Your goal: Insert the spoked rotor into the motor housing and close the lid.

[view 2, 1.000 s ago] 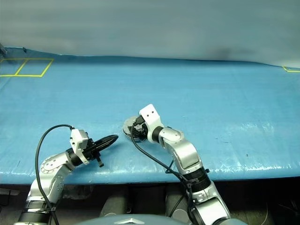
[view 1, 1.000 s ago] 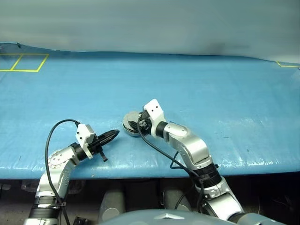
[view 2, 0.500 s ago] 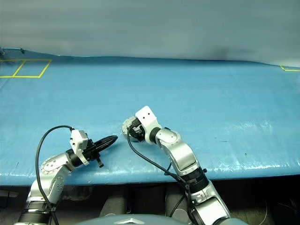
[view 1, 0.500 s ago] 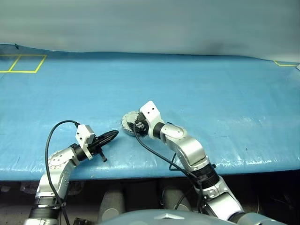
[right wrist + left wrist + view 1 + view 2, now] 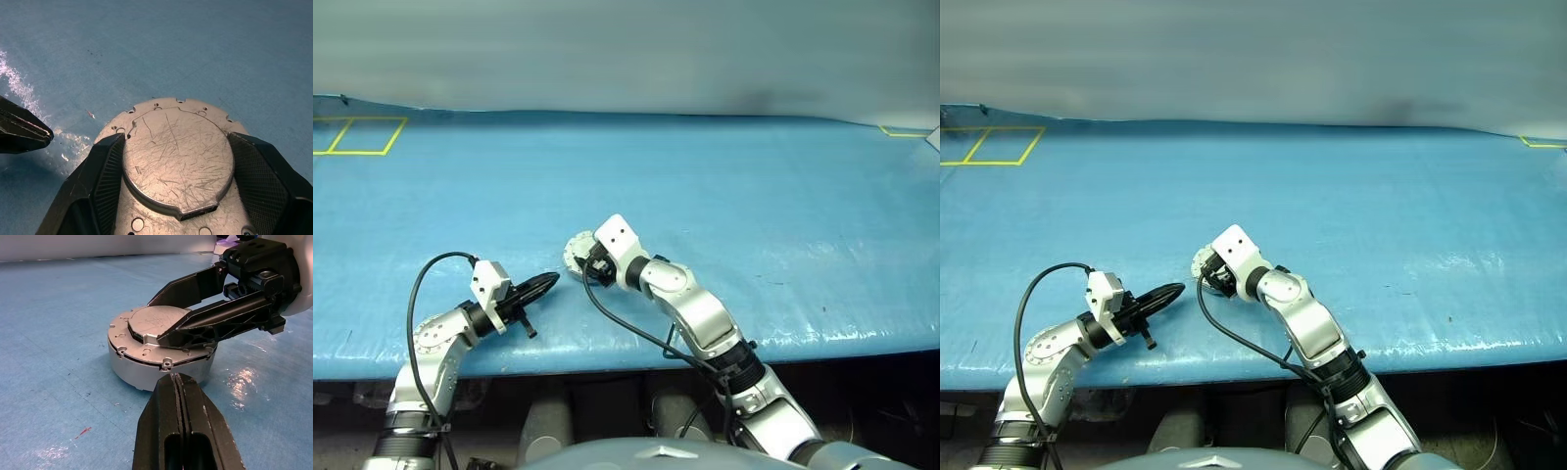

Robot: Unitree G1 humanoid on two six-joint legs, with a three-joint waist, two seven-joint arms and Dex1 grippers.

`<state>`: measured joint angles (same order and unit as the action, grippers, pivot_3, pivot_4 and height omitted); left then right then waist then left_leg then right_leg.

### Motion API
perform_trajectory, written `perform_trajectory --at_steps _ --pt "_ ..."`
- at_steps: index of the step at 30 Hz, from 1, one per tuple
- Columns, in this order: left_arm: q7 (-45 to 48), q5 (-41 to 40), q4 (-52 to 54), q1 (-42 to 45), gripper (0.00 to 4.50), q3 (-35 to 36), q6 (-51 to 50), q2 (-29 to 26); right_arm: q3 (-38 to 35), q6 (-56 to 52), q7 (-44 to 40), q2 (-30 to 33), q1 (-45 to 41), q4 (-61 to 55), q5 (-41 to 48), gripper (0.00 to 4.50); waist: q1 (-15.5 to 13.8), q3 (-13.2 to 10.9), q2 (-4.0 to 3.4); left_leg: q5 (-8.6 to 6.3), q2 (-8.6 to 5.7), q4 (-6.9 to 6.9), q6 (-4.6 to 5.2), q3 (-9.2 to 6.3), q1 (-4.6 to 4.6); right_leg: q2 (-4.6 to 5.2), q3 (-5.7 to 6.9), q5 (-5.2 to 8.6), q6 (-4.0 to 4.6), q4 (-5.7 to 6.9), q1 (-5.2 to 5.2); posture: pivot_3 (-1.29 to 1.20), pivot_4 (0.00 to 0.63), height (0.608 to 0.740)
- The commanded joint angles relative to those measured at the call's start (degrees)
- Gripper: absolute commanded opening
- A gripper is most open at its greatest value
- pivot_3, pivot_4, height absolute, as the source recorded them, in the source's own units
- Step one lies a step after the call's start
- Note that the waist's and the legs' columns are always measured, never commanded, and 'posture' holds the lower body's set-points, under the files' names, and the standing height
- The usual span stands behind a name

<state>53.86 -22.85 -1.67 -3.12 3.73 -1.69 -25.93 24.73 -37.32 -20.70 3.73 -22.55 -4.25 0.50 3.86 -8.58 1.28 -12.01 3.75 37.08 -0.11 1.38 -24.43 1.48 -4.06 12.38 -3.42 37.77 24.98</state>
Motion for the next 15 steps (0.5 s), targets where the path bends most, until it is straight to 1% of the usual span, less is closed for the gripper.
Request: perform_trajectory --at_steps 1,6,10,15 --pt "-0.06 -0.17 0.54 -0.06 0.0 0.62 1.48 0.25 0.4 -0.72 1.19 0.27 0.55 2.98 -1.86 3.02 0.02 0.01 0.0 0.0 0.0 0.0 0.0 0.0 0.01 0.0 0.0 0.0 0.0 0.0 0.0 0.0 0.15 0.74" --pt "-0.15 -0.24 0.5 -0.09 0.0 0.59 1.29 0.22 0.67 -1.23 0.32 0.34 0.96 3.19 -1.29 3.02 0.04 0.01 0.0 0.0 0.0 0.0 0.0 -0.02 0.07 0.0 0.0 0.0 0.01 0.0 0.01 0.0 0.15 0.74" --pt "-0.25 -0.09 0.43 -0.14 0.0 0.56 1.35 0.21 -0.27 -2.69 -0.81 -0.8 1.42 2.49 0.81 3.02 0.06 0.03 0.02 0.0 0.0 0.0 0.0 -0.01 0.12 0.01 0.0 0.0 0.01 -0.01 0.16 0.0 0.15 0.74" --pt "-0.49 0.05 0.53 -0.28 0.0 0.62 1.41 0.26 -0.82 -3.79 -0.35 -2.05 1.44 3.97 1.0 3.02 0.11 0.03 0.02 0.0 0.01 -0.05 0.0 -0.01 0.12 0.0 0.0 0.01 0.03 -0.01 0.17 0.0 0.15 0.74"
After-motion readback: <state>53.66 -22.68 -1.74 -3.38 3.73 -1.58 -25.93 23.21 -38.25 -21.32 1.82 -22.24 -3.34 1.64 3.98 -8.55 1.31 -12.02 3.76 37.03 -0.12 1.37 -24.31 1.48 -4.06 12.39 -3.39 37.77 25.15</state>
